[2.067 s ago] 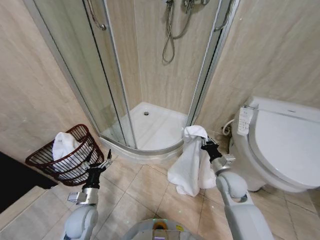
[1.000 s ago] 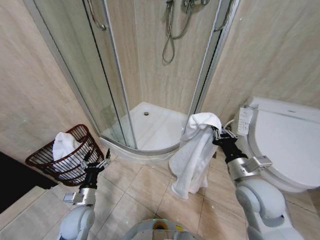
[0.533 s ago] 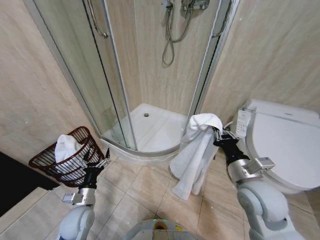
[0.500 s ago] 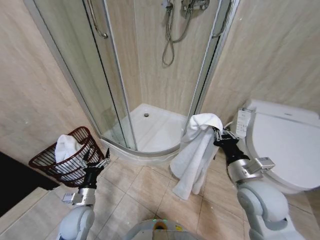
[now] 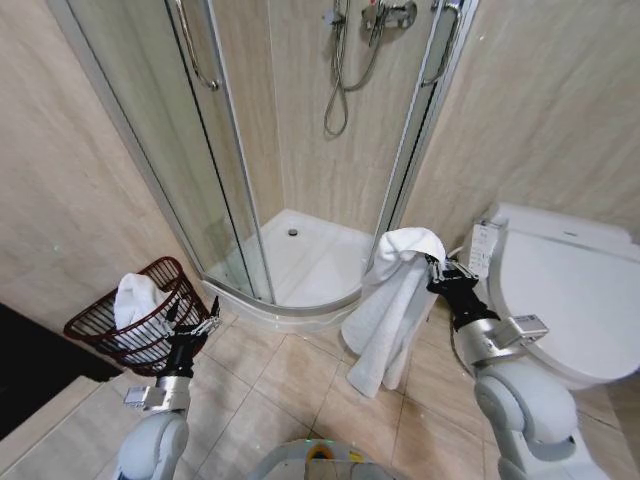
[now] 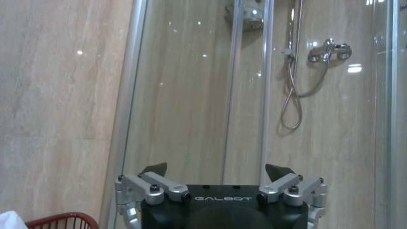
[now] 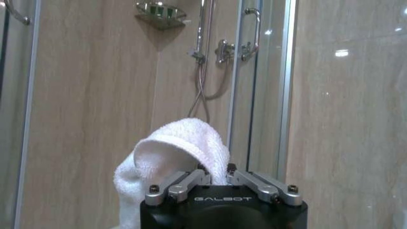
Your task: Discard the used towel into the hamper.
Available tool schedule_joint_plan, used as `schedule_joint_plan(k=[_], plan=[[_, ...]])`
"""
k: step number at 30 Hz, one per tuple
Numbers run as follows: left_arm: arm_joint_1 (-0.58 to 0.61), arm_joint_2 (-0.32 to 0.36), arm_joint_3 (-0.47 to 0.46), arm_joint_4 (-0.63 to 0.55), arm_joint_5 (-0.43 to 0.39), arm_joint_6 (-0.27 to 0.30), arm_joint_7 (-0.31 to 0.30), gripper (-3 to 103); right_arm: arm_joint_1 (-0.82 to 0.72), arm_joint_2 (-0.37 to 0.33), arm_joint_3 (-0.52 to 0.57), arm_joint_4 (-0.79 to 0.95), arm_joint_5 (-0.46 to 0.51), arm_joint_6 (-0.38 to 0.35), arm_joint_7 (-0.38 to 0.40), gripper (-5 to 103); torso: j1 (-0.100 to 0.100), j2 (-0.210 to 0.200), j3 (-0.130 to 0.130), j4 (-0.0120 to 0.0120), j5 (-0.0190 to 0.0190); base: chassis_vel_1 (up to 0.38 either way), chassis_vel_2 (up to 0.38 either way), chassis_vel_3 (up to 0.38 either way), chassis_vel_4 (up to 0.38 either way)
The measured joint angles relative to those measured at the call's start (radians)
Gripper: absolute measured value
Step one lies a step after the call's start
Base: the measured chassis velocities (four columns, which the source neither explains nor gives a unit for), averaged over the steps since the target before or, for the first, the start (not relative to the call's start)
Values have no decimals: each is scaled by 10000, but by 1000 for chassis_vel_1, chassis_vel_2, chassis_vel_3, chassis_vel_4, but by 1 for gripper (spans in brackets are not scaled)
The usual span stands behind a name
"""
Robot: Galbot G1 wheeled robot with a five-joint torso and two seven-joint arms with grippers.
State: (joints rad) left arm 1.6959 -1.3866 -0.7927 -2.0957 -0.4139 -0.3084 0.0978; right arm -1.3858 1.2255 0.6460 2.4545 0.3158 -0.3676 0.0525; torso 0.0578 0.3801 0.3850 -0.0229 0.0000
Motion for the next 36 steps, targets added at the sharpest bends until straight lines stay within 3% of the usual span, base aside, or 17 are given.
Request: schedule_joint_plan(k=[36], plan=[[8,-28,-12,10,12,-75,57,100,-52,36,80,47,12,94,2,8,615,1516,903,0,0,0,0,0,0]])
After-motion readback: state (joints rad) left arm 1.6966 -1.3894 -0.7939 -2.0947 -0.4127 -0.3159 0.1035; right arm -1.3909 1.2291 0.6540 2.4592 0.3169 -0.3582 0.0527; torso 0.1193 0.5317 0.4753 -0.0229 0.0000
